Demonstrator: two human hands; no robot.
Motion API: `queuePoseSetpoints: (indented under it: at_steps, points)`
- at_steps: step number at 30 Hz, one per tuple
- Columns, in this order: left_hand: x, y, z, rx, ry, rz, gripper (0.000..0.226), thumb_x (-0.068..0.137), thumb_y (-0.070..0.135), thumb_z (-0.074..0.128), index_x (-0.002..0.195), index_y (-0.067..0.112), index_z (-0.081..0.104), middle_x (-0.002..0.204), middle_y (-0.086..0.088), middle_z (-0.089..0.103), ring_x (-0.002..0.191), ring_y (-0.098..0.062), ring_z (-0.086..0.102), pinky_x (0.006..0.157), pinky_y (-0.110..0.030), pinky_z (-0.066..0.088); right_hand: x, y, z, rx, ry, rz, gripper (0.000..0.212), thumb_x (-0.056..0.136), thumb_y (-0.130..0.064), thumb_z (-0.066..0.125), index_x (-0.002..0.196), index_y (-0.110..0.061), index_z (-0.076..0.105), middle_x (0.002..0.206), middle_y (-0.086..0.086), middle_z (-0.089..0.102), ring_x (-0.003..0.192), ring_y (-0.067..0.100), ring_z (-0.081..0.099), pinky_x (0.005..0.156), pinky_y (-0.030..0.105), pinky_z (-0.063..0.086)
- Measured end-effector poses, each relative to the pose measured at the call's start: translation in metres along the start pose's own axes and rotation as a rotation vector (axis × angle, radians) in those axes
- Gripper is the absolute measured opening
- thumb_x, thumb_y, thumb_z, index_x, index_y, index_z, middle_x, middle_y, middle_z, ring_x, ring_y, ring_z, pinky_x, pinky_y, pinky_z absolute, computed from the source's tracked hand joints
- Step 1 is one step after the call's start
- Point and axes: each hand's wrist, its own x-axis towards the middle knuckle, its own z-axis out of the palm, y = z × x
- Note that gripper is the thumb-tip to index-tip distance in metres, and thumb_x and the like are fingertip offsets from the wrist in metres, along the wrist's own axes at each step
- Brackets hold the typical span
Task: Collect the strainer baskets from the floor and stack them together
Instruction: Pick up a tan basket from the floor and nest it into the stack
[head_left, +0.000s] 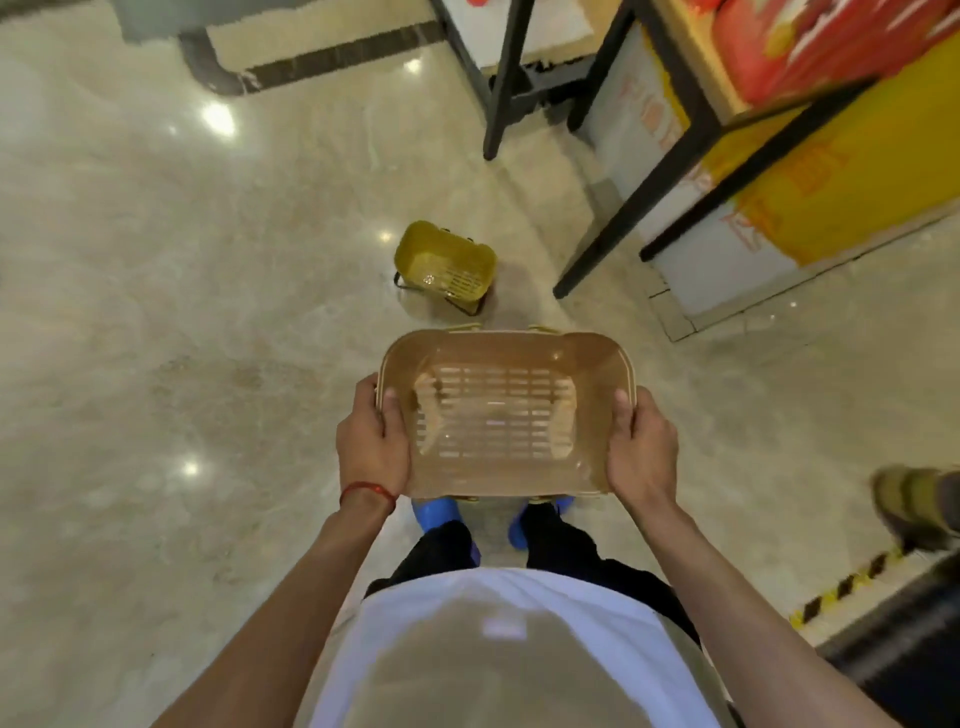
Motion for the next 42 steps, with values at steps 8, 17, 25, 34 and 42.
queuePoseSetpoints:
  at_steps: [8,17,25,34,42]
  points:
    - [-0.035,0.084,0.074,0.101,-0.197,0.183,0.026,0.103,0.026,0.041,0.122,0.016,0.056,0.097,-0.015,0.069,0.089,-0.037,0.062,0.07,-0.031,0.038,-0.038,0.076,-0.08,0.1,0.222,0.226,0.027,0.107,-0.032,0.037,0.092,-0.018,0.055,0.069,0.0,0.059,0.07,0.029,0.057,0.062,0.039,0.041]
    - [-0.117,0.191,0.211,0.175,-0.324,0.383,0.027,0.102,0.027,0.043,0.123,0.017,0.057,0.103,-0.01,0.069,0.093,-0.03,0.062,0.078,-0.028,0.039,-0.031,0.213,-0.184,0.254,0.379,0.408,0.033,0.105,-0.037,0.036,0.088,-0.015,0.053,0.067,0.003,0.057,0.07,0.032,0.057,0.063,0.044,0.045]
    - [-0.204,0.284,0.353,0.189,-0.529,0.479,0.025,0.103,0.026,0.043,0.119,0.016,0.058,0.1,0.004,0.064,0.089,-0.013,0.057,0.07,-0.02,0.039,-0.018,0.342,-0.294,0.281,0.494,0.551,0.031,0.106,-0.039,0.035,0.091,-0.018,0.053,0.074,0.005,0.059,0.073,0.033,0.057,0.06,0.038,0.04]
    - [-0.239,0.378,0.512,0.231,-0.716,0.581,0.024,0.103,0.028,0.042,0.117,0.019,0.059,0.096,0.007,0.063,0.087,-0.014,0.056,0.08,-0.025,0.039,0.025,0.424,-0.382,0.351,0.651,0.76,0.028,0.106,-0.039,0.037,0.088,-0.024,0.051,0.074,0.001,0.059,0.07,0.028,0.055,0.055,0.035,0.032]
    - [-0.252,0.483,0.671,0.284,-0.878,0.751,0.018,0.102,0.025,0.042,0.104,0.014,0.056,0.076,0.002,0.058,0.071,-0.018,0.051,0.061,-0.027,0.029,0.105,0.486,-0.458,0.366,0.821,0.922,0.031,0.106,-0.041,0.035,0.097,-0.022,0.057,0.084,0.002,0.065,0.08,0.026,0.061,0.071,0.043,0.051]
